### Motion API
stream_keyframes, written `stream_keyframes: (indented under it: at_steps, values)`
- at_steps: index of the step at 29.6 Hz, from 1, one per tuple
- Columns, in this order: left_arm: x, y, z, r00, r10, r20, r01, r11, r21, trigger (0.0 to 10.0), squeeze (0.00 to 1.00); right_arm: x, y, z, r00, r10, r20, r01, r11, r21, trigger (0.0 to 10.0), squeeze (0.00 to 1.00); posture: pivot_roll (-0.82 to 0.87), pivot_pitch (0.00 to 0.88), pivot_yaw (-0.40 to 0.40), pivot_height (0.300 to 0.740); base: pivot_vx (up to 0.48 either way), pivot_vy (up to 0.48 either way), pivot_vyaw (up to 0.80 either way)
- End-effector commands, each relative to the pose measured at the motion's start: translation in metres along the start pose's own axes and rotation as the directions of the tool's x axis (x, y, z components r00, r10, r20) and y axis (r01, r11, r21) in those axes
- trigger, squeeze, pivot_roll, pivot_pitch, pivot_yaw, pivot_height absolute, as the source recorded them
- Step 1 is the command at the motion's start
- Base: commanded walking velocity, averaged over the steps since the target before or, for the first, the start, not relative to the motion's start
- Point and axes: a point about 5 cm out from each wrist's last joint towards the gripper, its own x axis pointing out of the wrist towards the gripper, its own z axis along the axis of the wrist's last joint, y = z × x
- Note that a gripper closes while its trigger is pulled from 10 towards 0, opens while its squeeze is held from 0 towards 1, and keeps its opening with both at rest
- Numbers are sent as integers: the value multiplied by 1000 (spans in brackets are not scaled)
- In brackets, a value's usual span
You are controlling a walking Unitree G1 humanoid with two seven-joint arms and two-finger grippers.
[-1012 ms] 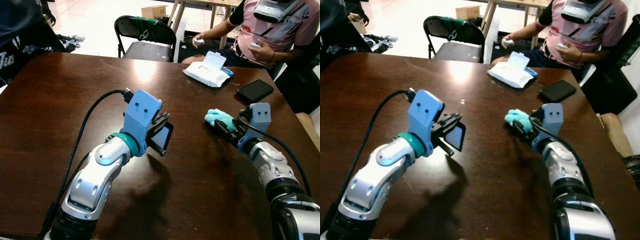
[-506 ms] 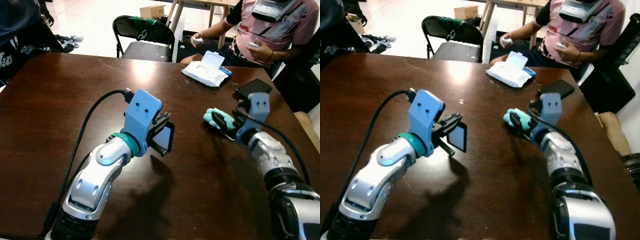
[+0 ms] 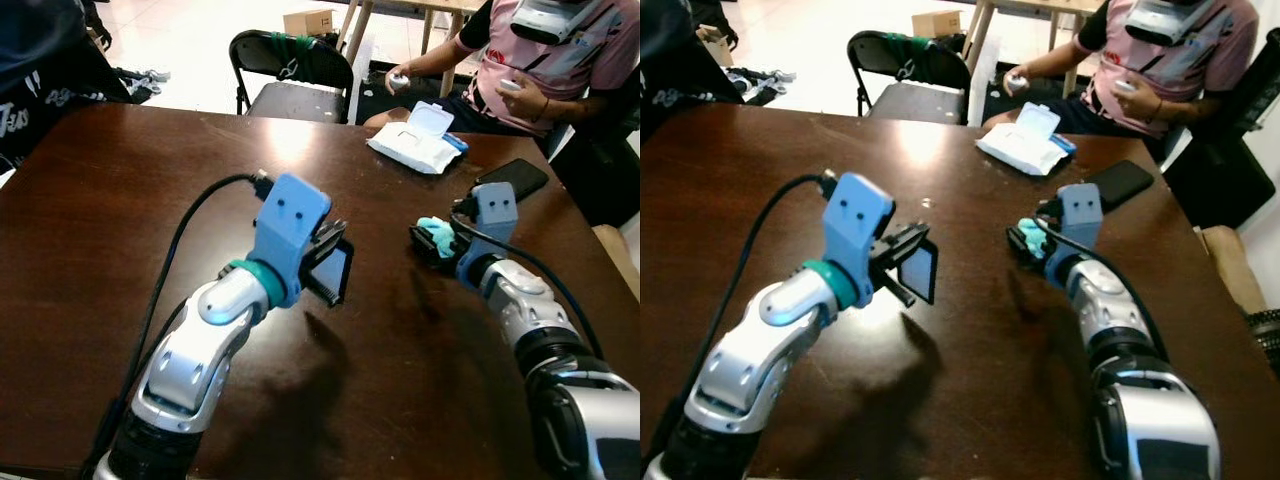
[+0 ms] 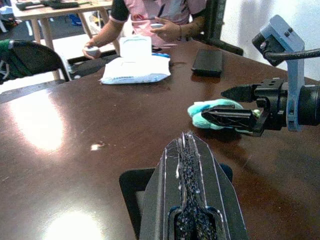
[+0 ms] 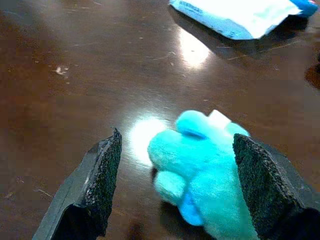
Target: Hang keys on a hook
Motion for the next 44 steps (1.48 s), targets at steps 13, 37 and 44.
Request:
stream_keyframes:
  at_steps: [13, 37, 44]
  values:
    - [-6, 29, 3, 977, 204, 57, -204, 979, -10, 10000, 0, -20, -15, 11, 961, -42, 274, 41, 999, 11, 10000, 0, 59, 87, 61, 740, 0, 0, 0]
    - [-6, 41, 7, 956, 266, 127, -274, 961, 49, 10000, 0, -26, 10, -10, 950, -32, 311, 30, 999, 12, 10000, 0, 35, 0, 101, 740, 0, 0, 0]
    - [-3, 47, 9, 958, 251, 136, -263, 962, 77, 10000, 0, -31, 13, -22, 954, -41, 298, 39, 999, 15, 10000, 0, 44, 0, 146, 740, 0, 0, 0]
